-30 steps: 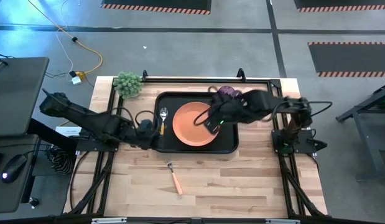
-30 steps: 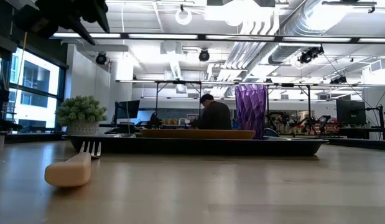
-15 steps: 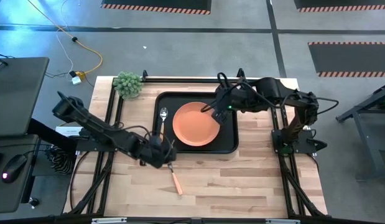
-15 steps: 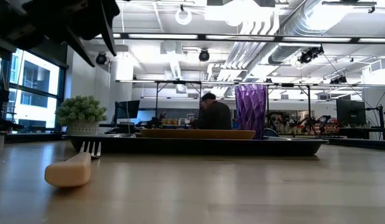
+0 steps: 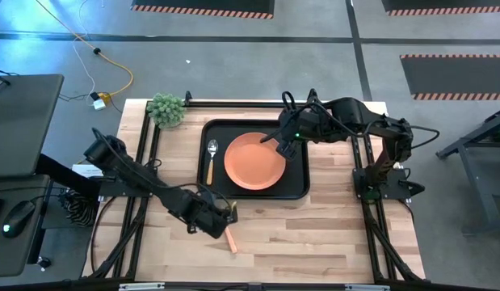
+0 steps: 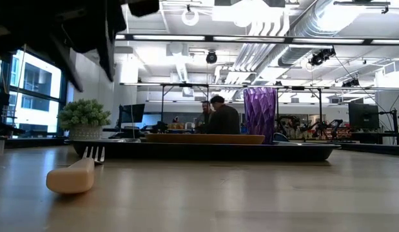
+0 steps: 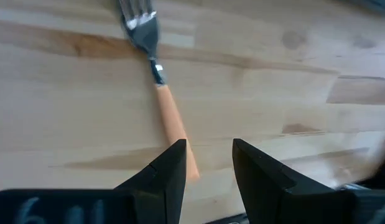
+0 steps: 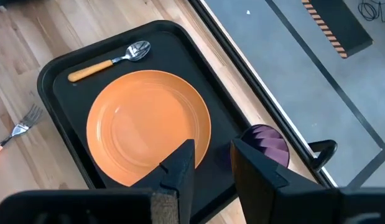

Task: Pick and place plate/cup/fork/spoon on tray
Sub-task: Put the orange fork between the orange spoon and the orange plate on the black serving tray

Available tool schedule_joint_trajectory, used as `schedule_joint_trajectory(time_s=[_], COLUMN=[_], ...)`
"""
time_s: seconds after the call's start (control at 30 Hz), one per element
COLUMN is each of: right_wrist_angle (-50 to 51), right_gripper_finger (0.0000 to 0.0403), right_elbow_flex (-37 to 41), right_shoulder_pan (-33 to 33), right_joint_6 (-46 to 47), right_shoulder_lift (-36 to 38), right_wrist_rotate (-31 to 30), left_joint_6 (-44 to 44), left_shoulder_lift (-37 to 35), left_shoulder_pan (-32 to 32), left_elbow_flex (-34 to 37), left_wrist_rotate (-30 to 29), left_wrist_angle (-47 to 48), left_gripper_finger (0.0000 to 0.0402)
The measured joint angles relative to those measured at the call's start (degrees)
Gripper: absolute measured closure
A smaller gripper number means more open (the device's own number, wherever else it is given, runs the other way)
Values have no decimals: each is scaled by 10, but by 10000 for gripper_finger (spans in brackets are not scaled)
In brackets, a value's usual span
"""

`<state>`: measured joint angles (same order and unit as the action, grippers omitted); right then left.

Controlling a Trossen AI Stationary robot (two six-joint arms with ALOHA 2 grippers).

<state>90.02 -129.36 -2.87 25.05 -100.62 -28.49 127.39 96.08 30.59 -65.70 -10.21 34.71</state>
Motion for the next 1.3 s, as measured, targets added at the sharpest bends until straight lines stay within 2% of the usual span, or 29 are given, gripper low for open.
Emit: schedule_joint_trajectory(time_s=[0.33,0.6,0.93,1.3], right_wrist_angle=[0,0,0,0], right_gripper_finger=[306,306,306,306], right_elbow_flex=[0,0,0,0], right_shoulder_pan=[0,0,0,0], right_joint_6=[-3,-6,-11,-20], right_shoulder_lift=[0,0,0,0], right_wrist_rotate=[1,4,5,22], left_joint_6=[26,84,84,74], left_shoulder_lift=[62,76,111,113], left_shoulder_pan=[3,11,11,9], left_elbow_flex=[-32,-36,-36,-36], left_wrist_rotate=[22,29,29,37], left_wrist_angle=[-3,-7,-38,-44], left_gripper_finger=[282,284,312,327])
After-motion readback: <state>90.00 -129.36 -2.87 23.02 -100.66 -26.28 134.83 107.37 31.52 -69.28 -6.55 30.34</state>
